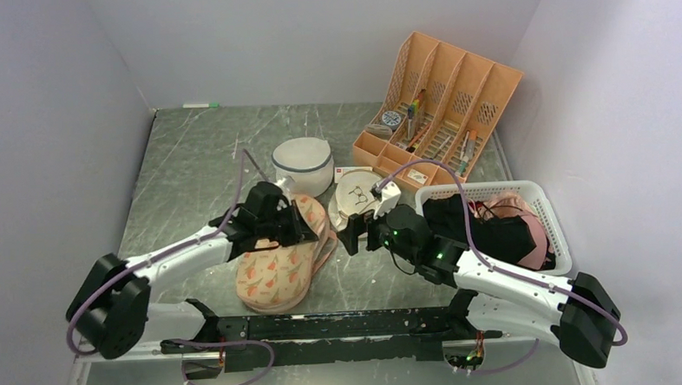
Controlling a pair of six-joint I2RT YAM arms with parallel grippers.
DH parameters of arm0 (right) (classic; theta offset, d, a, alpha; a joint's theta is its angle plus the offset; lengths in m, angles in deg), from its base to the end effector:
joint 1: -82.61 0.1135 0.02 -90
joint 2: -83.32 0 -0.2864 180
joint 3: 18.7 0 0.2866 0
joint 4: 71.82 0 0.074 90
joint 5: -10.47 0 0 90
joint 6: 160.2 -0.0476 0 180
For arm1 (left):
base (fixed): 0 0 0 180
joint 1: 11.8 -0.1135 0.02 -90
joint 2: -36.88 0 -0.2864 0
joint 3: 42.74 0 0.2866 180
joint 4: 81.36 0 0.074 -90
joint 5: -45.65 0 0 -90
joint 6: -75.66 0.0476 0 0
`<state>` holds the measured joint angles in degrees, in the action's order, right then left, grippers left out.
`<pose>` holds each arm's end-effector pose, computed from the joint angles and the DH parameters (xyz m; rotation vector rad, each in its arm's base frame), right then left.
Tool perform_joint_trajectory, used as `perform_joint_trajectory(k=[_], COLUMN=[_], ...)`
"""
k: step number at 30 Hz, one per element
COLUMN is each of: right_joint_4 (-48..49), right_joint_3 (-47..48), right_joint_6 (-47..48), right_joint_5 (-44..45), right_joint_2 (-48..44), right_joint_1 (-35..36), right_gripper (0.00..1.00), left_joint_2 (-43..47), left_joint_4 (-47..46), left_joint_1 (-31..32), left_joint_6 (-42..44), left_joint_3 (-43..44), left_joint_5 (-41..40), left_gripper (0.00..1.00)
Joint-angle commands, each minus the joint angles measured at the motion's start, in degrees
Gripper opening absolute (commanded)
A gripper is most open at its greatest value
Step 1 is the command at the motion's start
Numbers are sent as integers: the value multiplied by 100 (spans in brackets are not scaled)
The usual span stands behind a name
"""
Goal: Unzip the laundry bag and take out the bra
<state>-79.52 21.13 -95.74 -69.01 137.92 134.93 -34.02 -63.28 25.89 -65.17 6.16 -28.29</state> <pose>0.1553 0.1869 0.2277 -0.3470 1.9949 0.7043 0.2164 -0.1838 0.1997 -0.1227 2.4972 -1.0625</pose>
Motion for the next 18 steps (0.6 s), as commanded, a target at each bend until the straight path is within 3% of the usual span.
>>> perform_joint_trajectory(k=[1,3,7,11,14,18], right_joint_4=[-183,-244,-295,-348,-282,-202], right_joint_3=[240,244,123,33,-36,-52], right_joint_6=[32,29,19,50,62,60], right_joint_5=[164,192,298,418,424,319], right_joint_2=[-106,-147,-291,-390,-405,-238], right_joint_1=[-63,-83,-97,-155,-231,-349], right_gripper=[100,100,100,100,100,100], left_joint_2=[-588,-714,-446,411,873,1239], left_joint_4=[-440,-478,-450,-67,495,964], left_joint_1=[367,453,480,476,373,-112], left_joint_6=[108,219,494,1050,1416,1678], left_joint_3=[209,172,93,315,553,601], left_joint_5=[-299,-351,-447,-945,-1583,-1933], left_gripper=[7,10,46,73,84,87])
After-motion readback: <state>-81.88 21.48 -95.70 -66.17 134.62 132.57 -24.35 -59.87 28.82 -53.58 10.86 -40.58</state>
